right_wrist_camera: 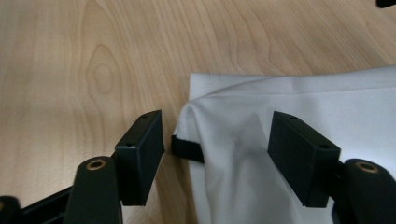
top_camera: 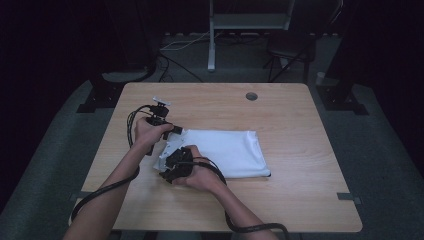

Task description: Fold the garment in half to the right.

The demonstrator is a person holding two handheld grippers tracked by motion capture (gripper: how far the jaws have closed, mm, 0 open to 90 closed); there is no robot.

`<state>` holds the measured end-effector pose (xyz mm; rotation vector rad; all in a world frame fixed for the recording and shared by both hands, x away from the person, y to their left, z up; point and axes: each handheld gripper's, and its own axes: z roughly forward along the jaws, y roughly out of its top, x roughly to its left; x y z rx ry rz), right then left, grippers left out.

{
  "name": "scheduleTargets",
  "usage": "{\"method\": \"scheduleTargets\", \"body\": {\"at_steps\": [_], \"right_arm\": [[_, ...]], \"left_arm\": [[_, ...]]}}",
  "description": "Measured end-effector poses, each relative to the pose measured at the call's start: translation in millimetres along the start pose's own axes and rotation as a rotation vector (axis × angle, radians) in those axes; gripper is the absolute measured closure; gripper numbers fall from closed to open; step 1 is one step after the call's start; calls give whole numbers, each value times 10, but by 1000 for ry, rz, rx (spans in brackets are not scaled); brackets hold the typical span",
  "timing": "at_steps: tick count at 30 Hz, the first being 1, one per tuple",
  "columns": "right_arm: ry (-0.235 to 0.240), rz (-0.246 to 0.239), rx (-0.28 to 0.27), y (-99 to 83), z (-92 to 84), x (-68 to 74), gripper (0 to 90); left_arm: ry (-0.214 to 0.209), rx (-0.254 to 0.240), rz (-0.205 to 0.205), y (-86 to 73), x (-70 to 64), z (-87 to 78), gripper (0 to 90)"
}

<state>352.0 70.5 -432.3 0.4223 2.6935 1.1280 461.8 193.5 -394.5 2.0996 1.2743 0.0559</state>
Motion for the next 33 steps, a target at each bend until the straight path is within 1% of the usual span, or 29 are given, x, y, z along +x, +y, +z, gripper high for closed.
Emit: {"method": "scheduleTargets", "body": {"at_steps": [6,7,8,10,11,12,13,14,16,18,19,20,21,22,24,27,29,32,33], "right_arm": [[-5,-2,14,22,50,-14,447],[0,3,15,27,55,-21,472],[0,3,15,27,55,-21,472],[13,24,13,28,61,-36,503],[13,24,13,28,61,-36,503],[13,39,11,25,62,-49,531],[15,42,9,22,60,-69,587],[15,42,9,22,60,-69,587],[6,49,1,14,56,-94,672],[-12,51,-4,4,53,-99,729],[-17,49,-3,4,53,-96,744],[-27,43,-1,7,53,-87,754],[-27,43,-1,7,53,-87,754],[-44,44,2,13,54,-69,763],[-54,32,1,16,56,-51,765],[-46,34,-19,26,25,-35,767],[-36,39,-47,37,-14,-28,767],[-33,36,-72,61,-83,-11,767],[-30,45,-80,70,-110,4,767]], "left_arm": [[-6,9,5,1,5,4,835],[-5,11,3,1,7,3,835],[-4,14,3,1,14,4,835],[-5,11,-9,-4,23,19,835],[-5,11,-9,-4,23,19,835],[-6,15,-6,-5,29,22,835],[-6,18,-4,-8,36,32,835],[-6,18,-4,-8,36,32,835],[-9,16,-7,-14,28,44,835],[-8,22,-2,-20,21,50,835],[-8,19,-7,-21,15,54,835],[-8,19,-8,-20,13,53,835],[-8,19,-8,-20,13,53,835],[-8,19,-9,-19,11,51,835],[-8,24,-1,-13,15,35,835],[-9,16,-17,-8,9,11,835],[-15,15,-16,1,15,-13,835],[-22,15,-16,22,-9,-48,834],[-22,17,-11,30,-23,-62,833]]}}
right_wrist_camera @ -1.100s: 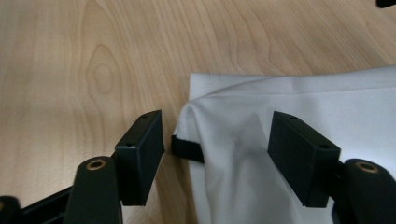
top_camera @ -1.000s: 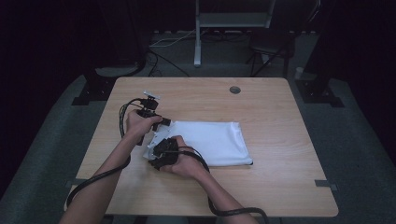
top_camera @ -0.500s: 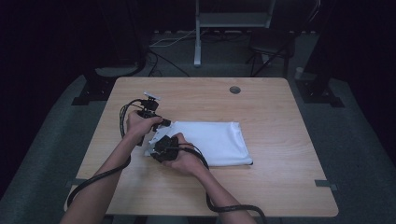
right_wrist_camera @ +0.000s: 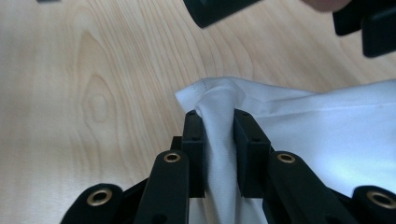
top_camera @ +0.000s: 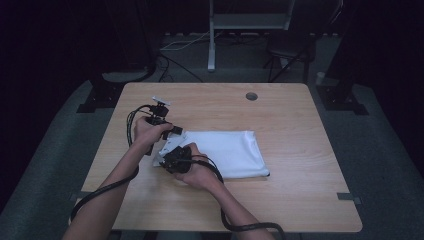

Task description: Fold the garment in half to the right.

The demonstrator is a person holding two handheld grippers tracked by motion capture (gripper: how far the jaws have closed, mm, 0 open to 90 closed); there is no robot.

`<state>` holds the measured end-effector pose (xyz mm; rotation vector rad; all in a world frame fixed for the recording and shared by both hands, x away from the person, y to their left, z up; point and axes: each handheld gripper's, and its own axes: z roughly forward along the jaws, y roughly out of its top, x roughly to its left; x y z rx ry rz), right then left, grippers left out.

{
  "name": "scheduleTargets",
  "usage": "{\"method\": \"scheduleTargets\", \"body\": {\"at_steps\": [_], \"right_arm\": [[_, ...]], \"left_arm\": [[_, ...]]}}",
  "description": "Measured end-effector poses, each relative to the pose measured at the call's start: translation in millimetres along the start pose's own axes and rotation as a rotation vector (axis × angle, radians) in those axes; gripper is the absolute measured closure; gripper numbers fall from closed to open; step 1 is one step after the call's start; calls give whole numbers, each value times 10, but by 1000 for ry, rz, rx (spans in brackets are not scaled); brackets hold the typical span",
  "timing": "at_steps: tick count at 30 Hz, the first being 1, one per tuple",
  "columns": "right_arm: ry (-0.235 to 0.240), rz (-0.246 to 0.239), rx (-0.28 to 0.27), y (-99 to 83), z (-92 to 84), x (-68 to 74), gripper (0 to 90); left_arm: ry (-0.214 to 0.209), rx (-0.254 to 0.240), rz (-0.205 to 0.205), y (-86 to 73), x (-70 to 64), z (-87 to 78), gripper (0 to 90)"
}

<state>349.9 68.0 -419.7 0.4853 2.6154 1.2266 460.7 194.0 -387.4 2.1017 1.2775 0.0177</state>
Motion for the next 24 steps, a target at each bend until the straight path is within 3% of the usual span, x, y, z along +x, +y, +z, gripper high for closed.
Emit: {"method": "scheduleTargets", "body": {"at_steps": [14,24], "right_arm": [[-5,0,-117,95,-445,3,765],[-28,14,-165,85,-756,-56,766]], "left_arm": [[15,-11,29,218,-285,-263,828],[22,-12,39,388,-526,-314,830]]}}
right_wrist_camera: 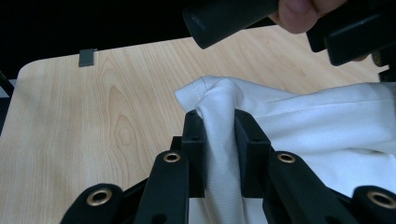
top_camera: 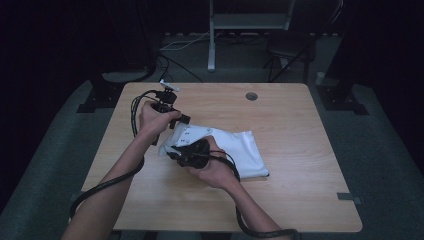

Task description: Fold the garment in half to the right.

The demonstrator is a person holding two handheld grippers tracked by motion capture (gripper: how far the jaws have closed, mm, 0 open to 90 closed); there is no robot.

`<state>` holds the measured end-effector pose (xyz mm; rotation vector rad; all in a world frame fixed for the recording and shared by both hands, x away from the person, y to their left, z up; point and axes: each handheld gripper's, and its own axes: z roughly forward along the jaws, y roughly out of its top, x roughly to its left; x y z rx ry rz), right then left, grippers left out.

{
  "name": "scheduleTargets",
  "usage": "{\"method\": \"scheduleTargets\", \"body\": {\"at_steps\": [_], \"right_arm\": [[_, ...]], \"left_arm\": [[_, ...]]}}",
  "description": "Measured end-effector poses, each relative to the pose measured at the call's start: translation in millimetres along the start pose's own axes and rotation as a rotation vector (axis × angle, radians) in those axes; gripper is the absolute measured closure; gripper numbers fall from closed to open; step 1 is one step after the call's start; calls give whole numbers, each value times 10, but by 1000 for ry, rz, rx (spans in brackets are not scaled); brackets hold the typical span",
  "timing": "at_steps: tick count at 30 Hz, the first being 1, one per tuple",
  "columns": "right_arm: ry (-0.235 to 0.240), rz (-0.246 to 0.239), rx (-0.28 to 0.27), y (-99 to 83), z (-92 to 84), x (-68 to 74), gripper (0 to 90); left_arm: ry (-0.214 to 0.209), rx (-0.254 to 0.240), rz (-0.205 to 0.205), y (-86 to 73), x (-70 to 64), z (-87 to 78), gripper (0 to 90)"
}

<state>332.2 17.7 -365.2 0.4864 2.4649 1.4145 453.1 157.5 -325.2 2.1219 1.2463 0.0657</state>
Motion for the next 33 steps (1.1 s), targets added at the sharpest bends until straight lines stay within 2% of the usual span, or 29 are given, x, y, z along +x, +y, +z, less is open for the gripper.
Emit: {"method": "scheduleTargets", "body": {"at_steps": [7,15,20,26,27,33], "right_arm": [[-24,15,-36,10,-209,-48,766],[-52,38,-76,-37,-387,-104,766],[-66,54,-97,-47,-499,-164,766],[-85,52,-111,-39,-591,-191,766],[-89,52,-114,-42,-607,-197,766],[-111,79,-129,-93,-712,-247,766]], "left_arm": [[-4,1,-1,80,-104,11,830],[-50,-21,-46,165,-195,54,830],[-51,-35,-60,203,-244,63,830],[-56,-35,-57,253,-292,51,830],[-60,-50,-67,259,-309,59,830],[-55,-49,-61,285,-368,89,830]]}}
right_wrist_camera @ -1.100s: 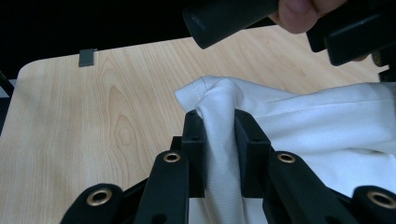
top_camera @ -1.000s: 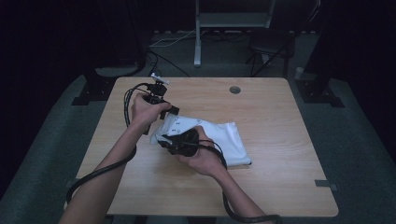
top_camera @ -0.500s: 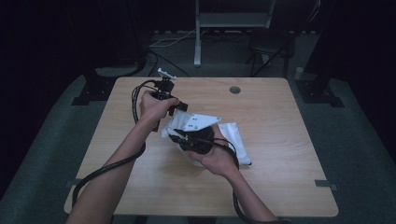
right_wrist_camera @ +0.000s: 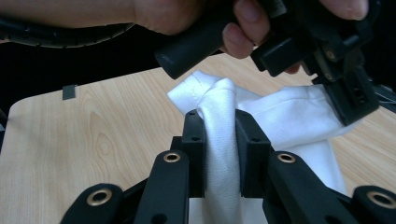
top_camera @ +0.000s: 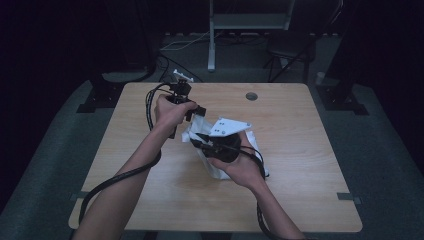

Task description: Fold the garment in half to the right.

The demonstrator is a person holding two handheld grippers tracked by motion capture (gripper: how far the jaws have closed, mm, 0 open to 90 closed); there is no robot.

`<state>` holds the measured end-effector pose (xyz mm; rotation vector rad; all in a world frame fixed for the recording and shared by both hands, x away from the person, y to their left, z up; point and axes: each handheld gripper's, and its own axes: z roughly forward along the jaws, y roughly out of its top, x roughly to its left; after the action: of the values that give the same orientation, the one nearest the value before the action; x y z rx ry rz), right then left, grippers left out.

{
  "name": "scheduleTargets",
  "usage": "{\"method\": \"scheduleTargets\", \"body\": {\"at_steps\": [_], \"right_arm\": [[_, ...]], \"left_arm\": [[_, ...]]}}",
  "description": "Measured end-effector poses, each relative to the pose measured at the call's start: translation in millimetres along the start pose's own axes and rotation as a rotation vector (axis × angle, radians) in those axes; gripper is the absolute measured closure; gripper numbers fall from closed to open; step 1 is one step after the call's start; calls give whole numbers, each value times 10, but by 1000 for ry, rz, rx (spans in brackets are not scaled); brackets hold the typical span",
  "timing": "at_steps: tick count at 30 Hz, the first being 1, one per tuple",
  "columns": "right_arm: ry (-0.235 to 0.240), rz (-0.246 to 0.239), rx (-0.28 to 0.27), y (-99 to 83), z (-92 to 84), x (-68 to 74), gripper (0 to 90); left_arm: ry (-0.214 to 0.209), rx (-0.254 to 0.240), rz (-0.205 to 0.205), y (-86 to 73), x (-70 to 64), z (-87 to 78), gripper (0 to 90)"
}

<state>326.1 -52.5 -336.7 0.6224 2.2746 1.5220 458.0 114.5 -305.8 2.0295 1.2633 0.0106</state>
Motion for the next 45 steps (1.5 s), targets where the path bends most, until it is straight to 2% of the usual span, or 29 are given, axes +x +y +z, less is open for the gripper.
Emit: {"method": "scheduleTargets", "body": {"at_steps": [13,30,40,45], "right_arm": [[-43,36,-20,-97,-204,-102,765],[-106,100,-57,-250,-471,-249,764],[-129,130,-76,-334,-593,-299,763],[-138,139,-73,-388,-626,-313,763]], "left_arm": [[-6,-21,5,43,-158,126,830],[-54,-112,-35,49,-297,295,830],[-82,-145,-23,45,-389,366,830],[-76,-138,-7,38,-424,406,829]]}}
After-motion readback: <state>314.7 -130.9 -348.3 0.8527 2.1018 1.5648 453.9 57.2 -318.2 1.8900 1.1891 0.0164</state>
